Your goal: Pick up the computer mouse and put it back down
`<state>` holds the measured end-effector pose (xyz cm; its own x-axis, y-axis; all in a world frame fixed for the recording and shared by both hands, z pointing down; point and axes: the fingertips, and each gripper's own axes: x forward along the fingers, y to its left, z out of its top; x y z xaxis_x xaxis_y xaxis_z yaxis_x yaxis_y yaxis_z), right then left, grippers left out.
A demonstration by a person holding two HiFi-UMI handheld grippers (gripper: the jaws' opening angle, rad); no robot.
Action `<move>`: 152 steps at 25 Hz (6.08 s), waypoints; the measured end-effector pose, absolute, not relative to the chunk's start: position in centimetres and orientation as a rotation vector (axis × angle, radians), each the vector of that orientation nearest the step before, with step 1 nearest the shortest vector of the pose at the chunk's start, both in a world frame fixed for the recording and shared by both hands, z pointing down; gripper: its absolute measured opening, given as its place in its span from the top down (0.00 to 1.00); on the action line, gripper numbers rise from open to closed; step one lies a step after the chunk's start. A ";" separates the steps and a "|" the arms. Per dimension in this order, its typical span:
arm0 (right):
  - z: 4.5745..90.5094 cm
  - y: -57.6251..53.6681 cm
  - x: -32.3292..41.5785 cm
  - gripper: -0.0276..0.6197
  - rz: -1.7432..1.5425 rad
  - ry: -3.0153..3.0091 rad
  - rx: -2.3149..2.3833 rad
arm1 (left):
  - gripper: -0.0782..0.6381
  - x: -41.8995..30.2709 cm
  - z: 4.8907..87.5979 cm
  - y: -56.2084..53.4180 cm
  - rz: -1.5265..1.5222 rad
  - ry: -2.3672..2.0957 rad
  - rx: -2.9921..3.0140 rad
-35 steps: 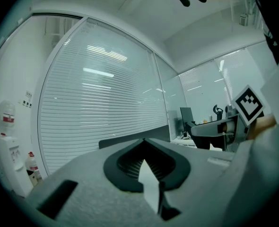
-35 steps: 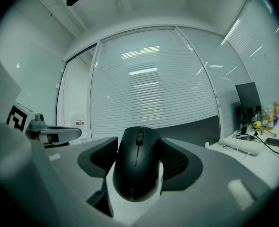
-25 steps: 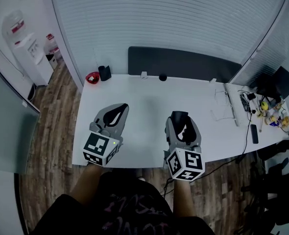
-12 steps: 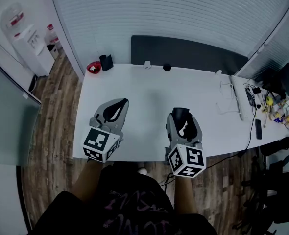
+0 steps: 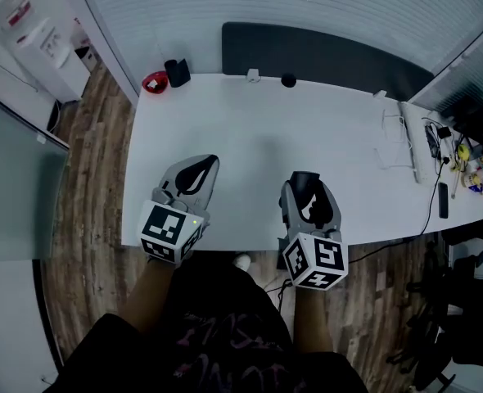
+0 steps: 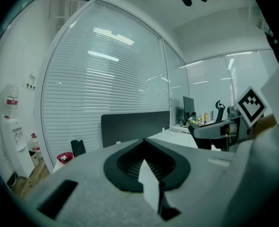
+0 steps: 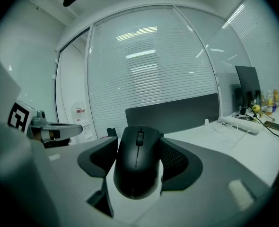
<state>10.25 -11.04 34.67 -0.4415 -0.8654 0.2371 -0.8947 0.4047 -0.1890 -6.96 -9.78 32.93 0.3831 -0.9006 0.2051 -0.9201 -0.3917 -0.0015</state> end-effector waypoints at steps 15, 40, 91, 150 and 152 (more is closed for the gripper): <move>42.8 -10.9 8.4 0.50 0.603 -2.423 1.511 | 0.89 -7.5 40.8 -10.5 0.332 -1.563 2.399; 51.8 -12.8 5.2 0.52 0.759 -2.306 1.398 | 0.89 -9.4 48.8 -12.3 0.395 -1.492 2.265; 48.0 -13.1 6.5 0.95 0.642 -2.269 1.572 | 0.89 -10.6 44.5 -11.9 0.311 -1.555 2.314; 26.7 -8.7 9.8 0.95 0.158 -2.716 1.611 | 0.89 -7.9 25.1 -6.0 0.095 -1.857 2.605; 26.8 -8.6 9.8 0.95 0.159 -2.715 1.615 | 0.89 -7.9 25.1 -5.9 0.094 -1.855 2.606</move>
<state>9.80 -8.61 26.78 -0.4786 -0.8774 0.0332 -0.8753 0.4738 -0.0970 -7.89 -5.94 25.06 0.3269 -0.9450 0.0137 -0.9415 -0.3269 -0.0821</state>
